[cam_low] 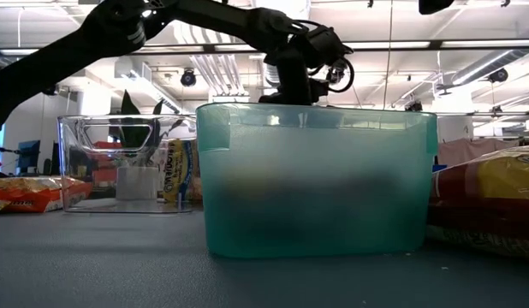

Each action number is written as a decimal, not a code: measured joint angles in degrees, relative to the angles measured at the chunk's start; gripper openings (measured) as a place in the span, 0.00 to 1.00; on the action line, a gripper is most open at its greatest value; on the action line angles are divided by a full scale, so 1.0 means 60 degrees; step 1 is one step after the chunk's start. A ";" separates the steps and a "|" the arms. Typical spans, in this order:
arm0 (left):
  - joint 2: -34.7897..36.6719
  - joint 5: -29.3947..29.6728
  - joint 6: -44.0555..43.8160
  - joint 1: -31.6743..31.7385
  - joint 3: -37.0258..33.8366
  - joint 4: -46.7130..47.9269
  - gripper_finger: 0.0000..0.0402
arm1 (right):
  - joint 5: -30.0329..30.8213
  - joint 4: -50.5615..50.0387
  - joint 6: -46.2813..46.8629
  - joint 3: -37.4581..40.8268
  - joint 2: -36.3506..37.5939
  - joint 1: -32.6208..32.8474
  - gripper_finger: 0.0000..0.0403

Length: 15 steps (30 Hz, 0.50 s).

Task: Sort Maruchan noodles
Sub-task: Put the blue noodle pack into the transparent bin

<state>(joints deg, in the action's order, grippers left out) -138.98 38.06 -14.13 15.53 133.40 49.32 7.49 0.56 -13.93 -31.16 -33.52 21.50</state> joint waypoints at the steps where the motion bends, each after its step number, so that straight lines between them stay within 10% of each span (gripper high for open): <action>1: 0.0000 0.0000 0.0037 -0.0057 0.0000 -0.0002 0.36 | 0.0000 -0.0025 0.0000 0.0000 0.0000 0.0000 0.37; 15: 0.0908 -0.1435 0.1955 -0.1479 0.0208 0.0533 0.36 | 0.0004 -0.0097 0.0092 0.0000 0.0000 -0.0003 0.37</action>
<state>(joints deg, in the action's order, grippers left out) -133.53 29.45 -2.40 6.65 134.65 52.52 7.51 -0.02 -13.38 -31.16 -33.52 21.48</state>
